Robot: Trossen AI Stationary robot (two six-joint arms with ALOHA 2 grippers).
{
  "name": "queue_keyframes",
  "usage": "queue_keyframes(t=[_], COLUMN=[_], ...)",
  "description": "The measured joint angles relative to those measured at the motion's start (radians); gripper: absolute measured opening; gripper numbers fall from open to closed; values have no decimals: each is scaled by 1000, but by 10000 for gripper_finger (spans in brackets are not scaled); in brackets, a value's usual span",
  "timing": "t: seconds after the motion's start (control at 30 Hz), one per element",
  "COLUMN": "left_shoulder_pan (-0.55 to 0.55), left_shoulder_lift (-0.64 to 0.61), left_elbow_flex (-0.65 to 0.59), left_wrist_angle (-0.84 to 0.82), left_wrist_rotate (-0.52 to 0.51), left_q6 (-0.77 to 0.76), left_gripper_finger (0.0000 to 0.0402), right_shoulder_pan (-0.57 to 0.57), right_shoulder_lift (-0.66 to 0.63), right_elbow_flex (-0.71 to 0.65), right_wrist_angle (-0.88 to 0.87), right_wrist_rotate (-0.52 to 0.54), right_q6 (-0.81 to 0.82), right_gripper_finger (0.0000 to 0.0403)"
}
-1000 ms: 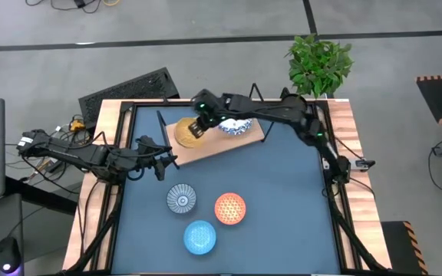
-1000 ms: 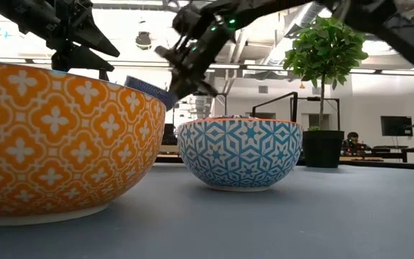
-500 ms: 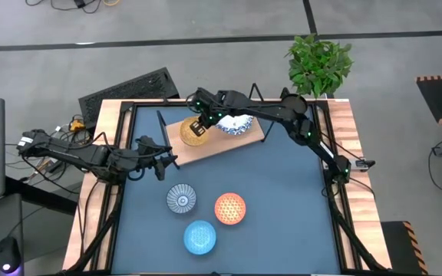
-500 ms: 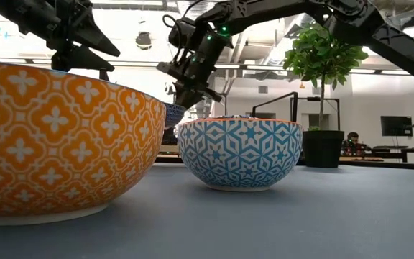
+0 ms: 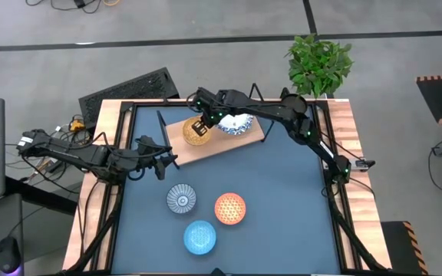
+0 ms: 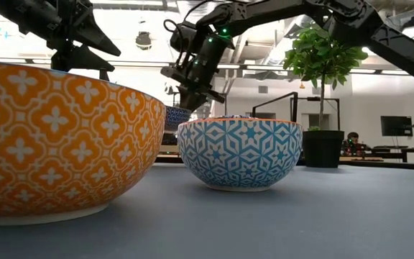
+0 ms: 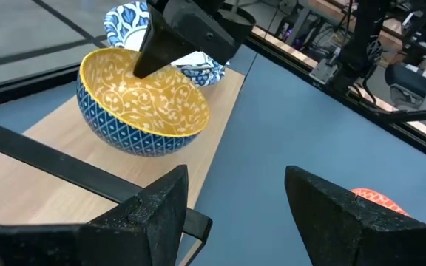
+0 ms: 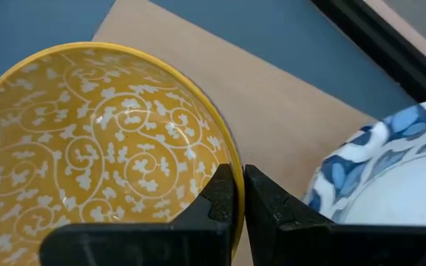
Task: Place and stack bowls onto a shelf
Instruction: Put the yellow patterned bowl on the shelf
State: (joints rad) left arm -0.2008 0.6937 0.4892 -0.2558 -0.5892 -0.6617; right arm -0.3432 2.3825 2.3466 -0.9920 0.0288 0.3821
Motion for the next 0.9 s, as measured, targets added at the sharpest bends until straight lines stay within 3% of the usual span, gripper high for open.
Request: queue_keyframes(t=[0.57,0.9], left_shoulder_pan=[0,0], left_shoulder_lift=[0,0], left_elbow_flex=[0,0], left_wrist_angle=[0,0], left_wrist_rotate=[-5,-5], left_q6=[0,2], left_gripper_finger=[213,213], right_shoulder_pan=[15,22], right_shoulder_lift=[55,55], right_elbow_flex=[0,-1], right_wrist_angle=[9,55], right_wrist_rotate=[-8,-8], right_q6=[-32,-69], right_gripper_finger=[36,157])
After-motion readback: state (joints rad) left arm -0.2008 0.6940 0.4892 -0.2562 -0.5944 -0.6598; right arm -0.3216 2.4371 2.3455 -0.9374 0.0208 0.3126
